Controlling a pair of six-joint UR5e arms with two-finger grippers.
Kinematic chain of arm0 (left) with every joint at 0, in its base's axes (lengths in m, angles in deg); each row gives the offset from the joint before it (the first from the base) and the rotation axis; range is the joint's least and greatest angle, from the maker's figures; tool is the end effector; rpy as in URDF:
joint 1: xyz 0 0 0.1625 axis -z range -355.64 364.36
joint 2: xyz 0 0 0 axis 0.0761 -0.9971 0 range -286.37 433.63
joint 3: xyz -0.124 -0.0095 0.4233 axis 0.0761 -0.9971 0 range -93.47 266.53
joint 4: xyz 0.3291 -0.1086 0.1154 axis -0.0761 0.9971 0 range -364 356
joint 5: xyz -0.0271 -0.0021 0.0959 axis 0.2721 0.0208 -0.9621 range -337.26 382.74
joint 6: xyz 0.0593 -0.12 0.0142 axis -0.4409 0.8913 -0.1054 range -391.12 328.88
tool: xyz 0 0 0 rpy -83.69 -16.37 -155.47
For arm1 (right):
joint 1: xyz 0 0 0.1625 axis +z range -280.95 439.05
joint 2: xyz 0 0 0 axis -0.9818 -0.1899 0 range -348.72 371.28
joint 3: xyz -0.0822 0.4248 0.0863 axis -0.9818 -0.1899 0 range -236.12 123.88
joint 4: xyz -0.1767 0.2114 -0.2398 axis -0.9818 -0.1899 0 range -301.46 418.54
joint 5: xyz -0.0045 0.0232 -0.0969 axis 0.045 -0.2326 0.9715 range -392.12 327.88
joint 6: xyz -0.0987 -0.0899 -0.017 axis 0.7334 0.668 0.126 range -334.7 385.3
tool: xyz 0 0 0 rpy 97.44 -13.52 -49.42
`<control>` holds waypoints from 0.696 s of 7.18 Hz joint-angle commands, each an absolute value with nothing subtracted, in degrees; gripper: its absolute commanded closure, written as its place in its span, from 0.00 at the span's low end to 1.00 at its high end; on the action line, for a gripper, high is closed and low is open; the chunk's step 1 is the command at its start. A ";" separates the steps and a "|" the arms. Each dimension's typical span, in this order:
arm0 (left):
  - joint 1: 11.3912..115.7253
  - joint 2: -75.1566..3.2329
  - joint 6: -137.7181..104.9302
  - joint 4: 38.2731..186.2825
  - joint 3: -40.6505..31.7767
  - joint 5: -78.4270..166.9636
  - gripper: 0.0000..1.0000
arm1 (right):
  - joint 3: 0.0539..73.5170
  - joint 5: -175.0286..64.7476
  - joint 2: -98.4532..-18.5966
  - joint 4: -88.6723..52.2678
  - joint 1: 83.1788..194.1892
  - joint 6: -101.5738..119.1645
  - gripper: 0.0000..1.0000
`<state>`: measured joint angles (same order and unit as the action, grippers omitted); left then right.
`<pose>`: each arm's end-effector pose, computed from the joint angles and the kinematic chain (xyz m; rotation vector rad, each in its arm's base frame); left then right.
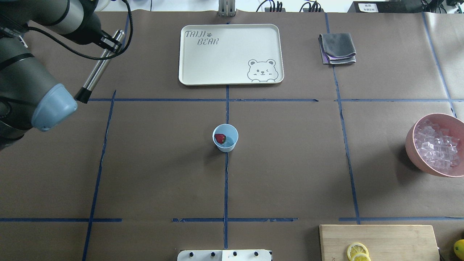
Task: Mash ice and strawberries in cup
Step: 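Lift the pestle out of the cup and carry it back, then set the pestle down at its starting spot with the left gripper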
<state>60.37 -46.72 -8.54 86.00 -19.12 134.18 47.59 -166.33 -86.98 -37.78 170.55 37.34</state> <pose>0.2760 -0.5598 0.3139 0.5330 0.6905 0.3366 0.0493 -0.3723 0.6648 0.0766 -0.7688 -0.1689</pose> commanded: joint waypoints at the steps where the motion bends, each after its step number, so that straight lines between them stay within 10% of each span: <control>1: 64.81 -43.54 -8.54 78.04 -18.76 134.27 1.00 | 47.68 -166.33 -86.98 -37.78 170.55 37.34 0.00; 5: 67.64 -27.31 -9.67 77.45 -18.58 137.15 1.00 | 47.59 -166.33 -86.98 -37.78 170.55 37.34 0.00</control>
